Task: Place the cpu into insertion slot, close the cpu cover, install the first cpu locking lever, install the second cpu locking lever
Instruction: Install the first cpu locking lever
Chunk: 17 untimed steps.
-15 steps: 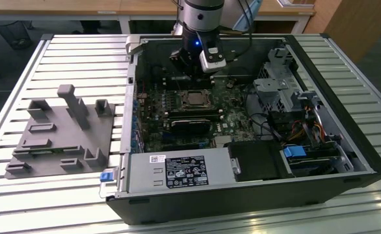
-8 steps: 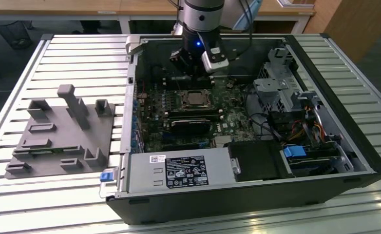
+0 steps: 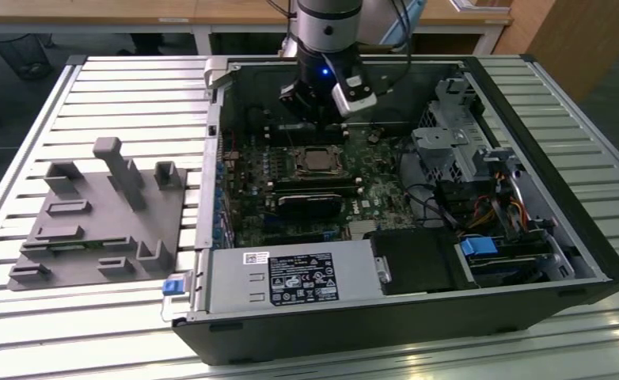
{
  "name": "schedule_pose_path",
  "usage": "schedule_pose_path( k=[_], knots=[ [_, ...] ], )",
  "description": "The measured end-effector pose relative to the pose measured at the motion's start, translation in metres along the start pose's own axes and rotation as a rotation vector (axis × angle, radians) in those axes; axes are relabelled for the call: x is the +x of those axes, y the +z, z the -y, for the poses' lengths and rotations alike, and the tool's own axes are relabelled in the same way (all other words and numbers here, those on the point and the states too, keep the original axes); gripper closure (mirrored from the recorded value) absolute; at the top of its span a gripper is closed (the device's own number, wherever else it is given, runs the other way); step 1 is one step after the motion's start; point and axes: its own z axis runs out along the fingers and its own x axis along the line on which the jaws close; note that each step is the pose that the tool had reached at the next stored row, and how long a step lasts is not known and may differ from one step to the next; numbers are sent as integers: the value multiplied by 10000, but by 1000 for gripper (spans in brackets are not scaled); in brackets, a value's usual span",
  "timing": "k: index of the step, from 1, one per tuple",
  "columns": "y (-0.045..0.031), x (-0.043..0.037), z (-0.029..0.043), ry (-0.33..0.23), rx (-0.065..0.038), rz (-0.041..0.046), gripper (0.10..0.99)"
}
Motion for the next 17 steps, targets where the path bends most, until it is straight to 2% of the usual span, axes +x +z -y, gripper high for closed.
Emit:
schedule_pose_path(
  k=[6, 15, 17],
  knots=[
    [2, 1, 1, -862, -27, -30, 980],
    [2, 1, 5, -968, -35, -23, 980],
    [5, 2, 5, -1186, -44, -31, 980]
  ],
)
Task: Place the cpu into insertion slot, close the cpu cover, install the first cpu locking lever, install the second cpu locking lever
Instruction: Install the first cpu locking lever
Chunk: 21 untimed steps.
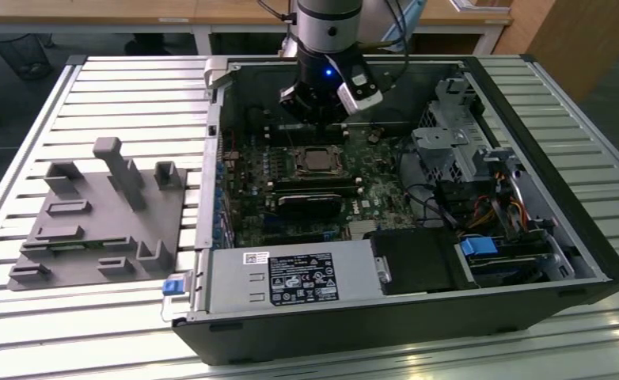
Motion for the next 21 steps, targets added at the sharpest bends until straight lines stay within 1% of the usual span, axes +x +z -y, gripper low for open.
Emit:
schedule_pose_path(
  k=[3, 7, 13, 21],
  knots=[
    [3, 16, 1, -205, -24, -5, 980],
    [2, 67, 2, -208, -45, 6, 980],
    [0, 114, 3, -209, -45, 6, 980],
    [-3, 198, 6, -209, -44, 9, 980]
  ],
)
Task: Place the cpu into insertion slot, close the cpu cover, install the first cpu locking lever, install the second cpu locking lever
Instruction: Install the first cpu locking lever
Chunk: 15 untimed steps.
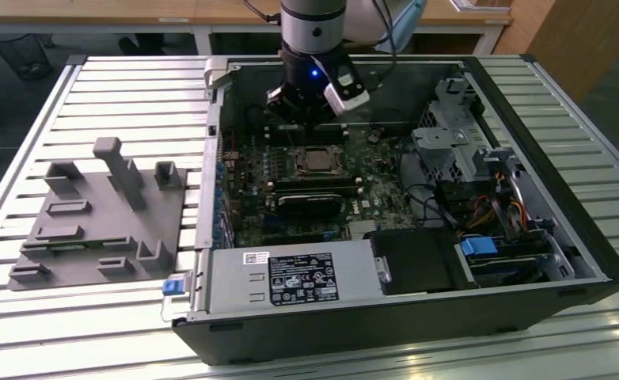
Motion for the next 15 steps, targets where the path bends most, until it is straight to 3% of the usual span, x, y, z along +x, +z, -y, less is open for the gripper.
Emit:
schedule_pose_path(
  k=[15],
  knots=[
    [0, 141, -20, 90, -2, 7, 980]
  ],
)
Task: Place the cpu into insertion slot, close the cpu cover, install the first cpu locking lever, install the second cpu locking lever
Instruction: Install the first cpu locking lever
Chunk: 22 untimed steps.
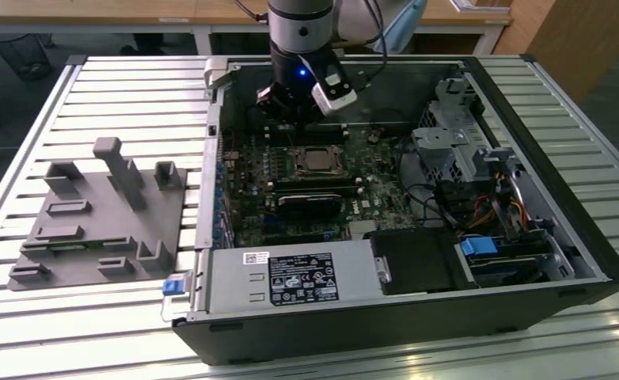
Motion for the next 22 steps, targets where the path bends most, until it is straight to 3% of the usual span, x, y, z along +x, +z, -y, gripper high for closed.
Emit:
schedule_pose_path(
  k=[8, 22],
  knots=[
    [-1, 44, 1, 0, 0, 0, 980],
    [-7, 221, 4, 0, 1, 0, 980]
  ],
)
